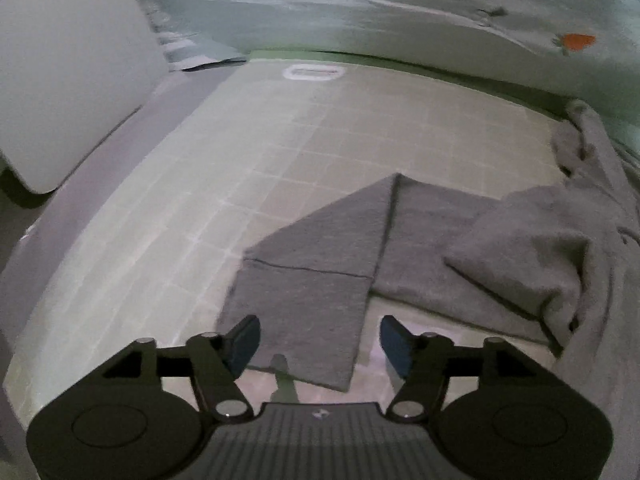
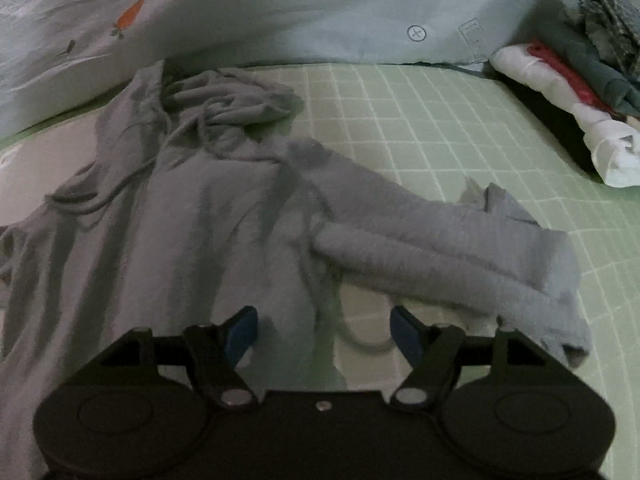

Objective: Fold clothes

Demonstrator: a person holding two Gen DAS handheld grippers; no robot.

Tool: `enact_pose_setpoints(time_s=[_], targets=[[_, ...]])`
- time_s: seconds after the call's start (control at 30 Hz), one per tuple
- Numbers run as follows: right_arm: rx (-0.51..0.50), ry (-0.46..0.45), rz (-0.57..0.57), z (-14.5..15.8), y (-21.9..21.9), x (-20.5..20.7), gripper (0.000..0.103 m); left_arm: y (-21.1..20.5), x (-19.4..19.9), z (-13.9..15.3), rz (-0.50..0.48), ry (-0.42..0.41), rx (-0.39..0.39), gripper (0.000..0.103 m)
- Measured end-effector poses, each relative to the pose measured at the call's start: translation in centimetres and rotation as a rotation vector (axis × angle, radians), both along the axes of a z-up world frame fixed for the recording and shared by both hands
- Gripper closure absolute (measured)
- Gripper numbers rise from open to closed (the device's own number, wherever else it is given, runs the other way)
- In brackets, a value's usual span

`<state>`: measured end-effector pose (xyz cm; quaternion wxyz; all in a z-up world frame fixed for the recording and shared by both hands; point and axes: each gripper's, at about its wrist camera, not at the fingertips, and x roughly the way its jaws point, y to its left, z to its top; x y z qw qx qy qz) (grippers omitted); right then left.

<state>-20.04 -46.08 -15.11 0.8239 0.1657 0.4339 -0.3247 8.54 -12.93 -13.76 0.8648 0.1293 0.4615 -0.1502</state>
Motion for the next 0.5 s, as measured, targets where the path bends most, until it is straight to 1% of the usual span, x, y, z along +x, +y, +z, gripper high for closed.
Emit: enact_pose_setpoints(time_s=[0.03,0.07,0.13,0.17,0.27,0.3,0.33,0.37,0.4,0.43,0.47,0.5], targets=[[-0.008,0.002,-0.001,0.2,0.6,0.0,0.028,-0.1,0.0,-0.5,-0.041,0.016,0.009,0.027],[-0.016,0.004,-0.004,0.3,1.3,0.1,0.028,-0.2,-0.1,-1.0,-0.082,0.032,0.018,0.027],[-0.028,0.011,-0.015,0.5,2.6,0.1,0.028,-1.2,-0.5,-2.3,-0.149,0.023,0.105,0.027],[-0.033,0.014,-0.02,0.5,3.2,0.1,0.028,-1.2,-0.5,-2.5,-0.162,0.011,0.115,0.024],[-0.054,0.02,-0.026,0.9,5.1,0.1,0.027,-1.3,-0.7,-3.0,-0.198,-0.027,0.146,0.024],[-0.062,0.023,-0.028,1.0,5.8,0.2,0.027,-0.9,-0.4,-3.1,-0.202,-0.02,0.137,0.024],[-0.066,0.028,-0.032,1.0,6.5,0.3,0.026,-0.5,-0.2,-3.1,-0.21,-0.014,0.133,0.032],[-0.065,0.032,-0.034,0.9,7.1,0.5,0.027,0.0,-0.1,-3.1,-0.217,-0.008,0.128,0.051],[-0.066,0.037,-0.035,0.8,7.7,0.7,0.027,0.4,0.0,-3.0,-0.237,-0.001,0.137,0.067],[-0.067,0.043,-0.034,0.8,8.2,0.9,0.027,0.8,0.0,-2.9,-0.257,0.006,0.145,0.099],[-0.069,0.048,-0.032,0.7,8.7,1.2,0.027,1.2,0.1,-2.8,-0.277,0.013,0.154,0.097],[-0.07,0.052,-0.029,0.7,9.3,1.4,0.027,2.1,0.4,-2.8,-0.275,0.006,0.159,0.097]])
